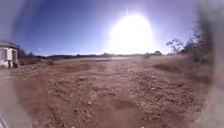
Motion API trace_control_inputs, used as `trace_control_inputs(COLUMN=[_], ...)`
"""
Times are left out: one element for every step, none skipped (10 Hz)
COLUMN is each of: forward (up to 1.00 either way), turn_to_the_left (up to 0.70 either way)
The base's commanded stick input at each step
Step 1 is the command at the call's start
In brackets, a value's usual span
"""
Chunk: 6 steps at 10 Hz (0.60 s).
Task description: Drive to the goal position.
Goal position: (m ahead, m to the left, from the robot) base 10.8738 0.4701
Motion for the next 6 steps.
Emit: trace_control_inputs(forward=[0.50,0.50,0.50,0.50,0.50,0.50], turn_to_the_left=[0.00,0.00,0.00,0.00,0.00,0.00])
